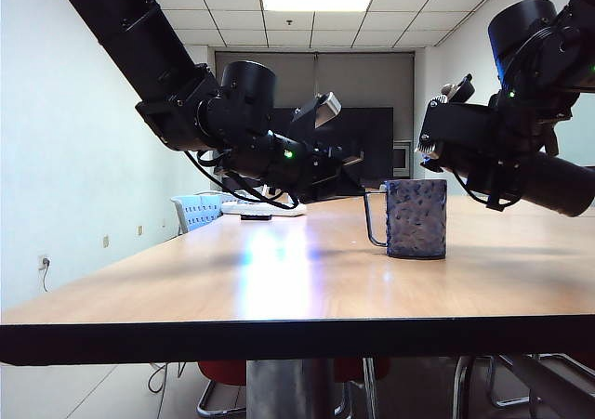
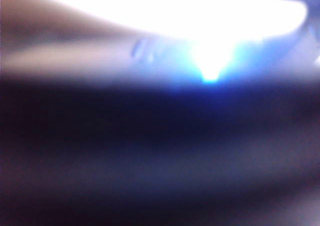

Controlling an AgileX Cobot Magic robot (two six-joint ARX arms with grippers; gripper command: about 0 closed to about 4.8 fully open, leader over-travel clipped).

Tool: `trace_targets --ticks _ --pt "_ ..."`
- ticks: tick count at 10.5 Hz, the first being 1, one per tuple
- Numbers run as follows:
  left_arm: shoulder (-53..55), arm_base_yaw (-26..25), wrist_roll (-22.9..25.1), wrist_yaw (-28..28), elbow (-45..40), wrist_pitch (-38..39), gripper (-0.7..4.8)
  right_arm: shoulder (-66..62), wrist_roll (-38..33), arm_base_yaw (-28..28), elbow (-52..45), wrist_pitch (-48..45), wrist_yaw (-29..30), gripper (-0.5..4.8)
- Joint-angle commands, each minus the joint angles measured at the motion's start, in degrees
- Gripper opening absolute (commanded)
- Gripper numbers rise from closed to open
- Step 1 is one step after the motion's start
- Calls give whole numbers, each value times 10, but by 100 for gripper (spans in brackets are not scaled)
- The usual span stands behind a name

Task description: Pick up the black thermos cup, pour some water from it into the cup, and then put the thermos cup back on the table.

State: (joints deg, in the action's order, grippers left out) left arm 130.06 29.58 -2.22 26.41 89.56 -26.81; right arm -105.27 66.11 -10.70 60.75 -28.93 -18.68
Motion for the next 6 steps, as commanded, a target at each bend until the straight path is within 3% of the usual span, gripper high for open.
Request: trace_targets --ticks 1,6 --pt "-1 1 0 4 3 -6 -6 9 34 0 9 -43 -7 189" --pt "-1 1 0 4 3 -7 -6 9 79 0 9 -43 -7 176"
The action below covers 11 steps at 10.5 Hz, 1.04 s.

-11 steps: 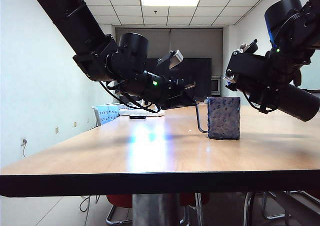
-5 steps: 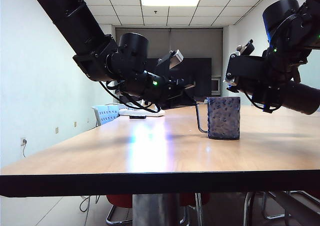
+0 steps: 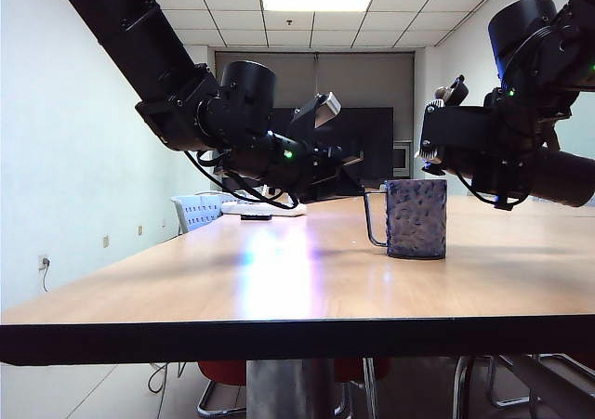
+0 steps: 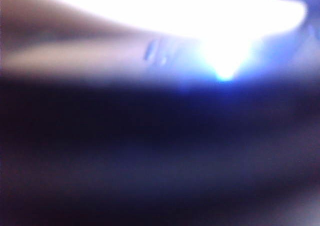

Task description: Pick up the black thermos cup, pour some water from it into the cup, and then put the thermos cup back on the table.

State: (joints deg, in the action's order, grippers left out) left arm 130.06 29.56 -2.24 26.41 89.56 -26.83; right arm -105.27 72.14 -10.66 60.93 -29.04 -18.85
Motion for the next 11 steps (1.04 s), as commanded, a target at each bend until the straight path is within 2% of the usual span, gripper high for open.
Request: trace_targets --ticks 1,7,11 --pt "-1 1 1 4 3 -6 -6 9 38 0 7 -43 -5 176" --pt "-1 1 0 5 3 -6 -6 9 94 0 7 -47 -3 176" --pt "-1 1 -2 7 3 -5 -6 9 137 0 8 -86 -3 180"
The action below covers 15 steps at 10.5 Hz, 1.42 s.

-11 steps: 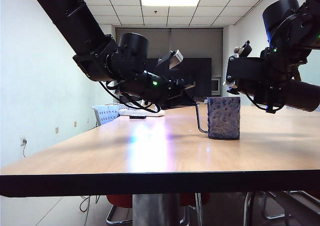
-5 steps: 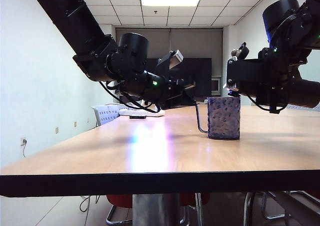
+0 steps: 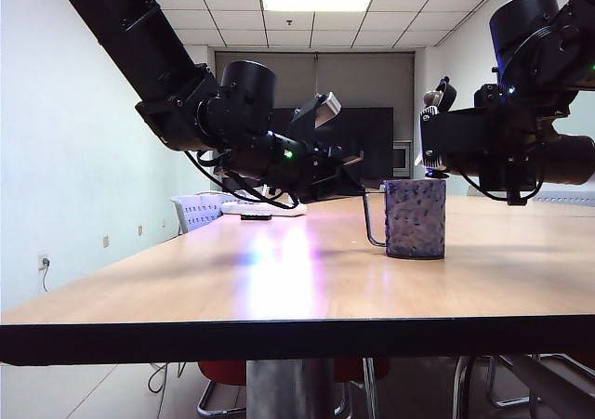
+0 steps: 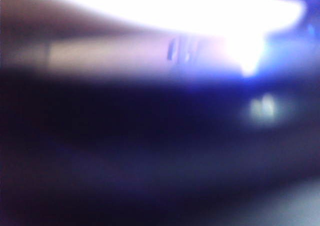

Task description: Pick up the black thermos cup, pour some water from it into the cup, and then put the thermos cup back on the table.

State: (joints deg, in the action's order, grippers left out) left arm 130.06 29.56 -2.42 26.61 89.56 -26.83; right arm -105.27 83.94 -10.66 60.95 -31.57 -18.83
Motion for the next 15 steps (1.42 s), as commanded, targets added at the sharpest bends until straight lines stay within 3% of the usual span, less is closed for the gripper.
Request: trace_targets --ticks 1,15 --pt "-1 1 0 5 3 -5 -6 9 25 0 8 -64 -3 180" --pt "-1 2 0 6 3 -2 -6 9 48 0 8 -64 -3 180"
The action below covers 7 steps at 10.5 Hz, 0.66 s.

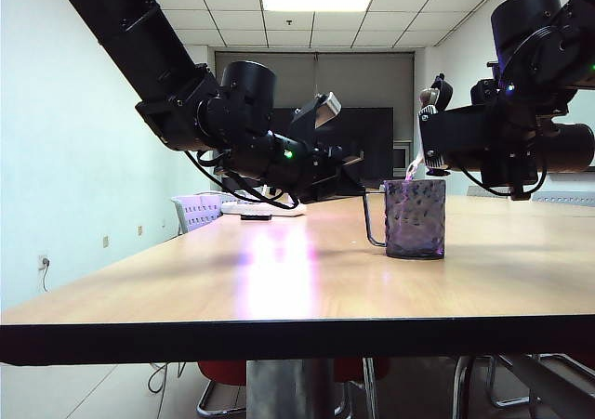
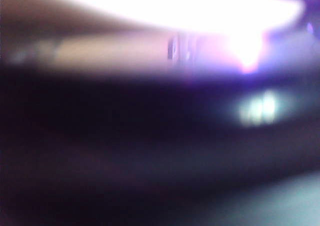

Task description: Pick up the black thermos cup, pour some water from it into the cup, and then put the thermos cup back on the table.

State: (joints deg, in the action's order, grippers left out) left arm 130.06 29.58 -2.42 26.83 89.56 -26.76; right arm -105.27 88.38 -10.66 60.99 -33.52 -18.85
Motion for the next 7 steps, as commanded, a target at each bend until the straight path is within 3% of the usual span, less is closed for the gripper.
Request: trace_targets --ticks 1,7 --pt "-1 1 0 4 3 -3 -6 9 4 0 7 -45 -3 180" --pt "-1 1 0 4 3 -3 -6 9 19 0 7 -45 -3 180"
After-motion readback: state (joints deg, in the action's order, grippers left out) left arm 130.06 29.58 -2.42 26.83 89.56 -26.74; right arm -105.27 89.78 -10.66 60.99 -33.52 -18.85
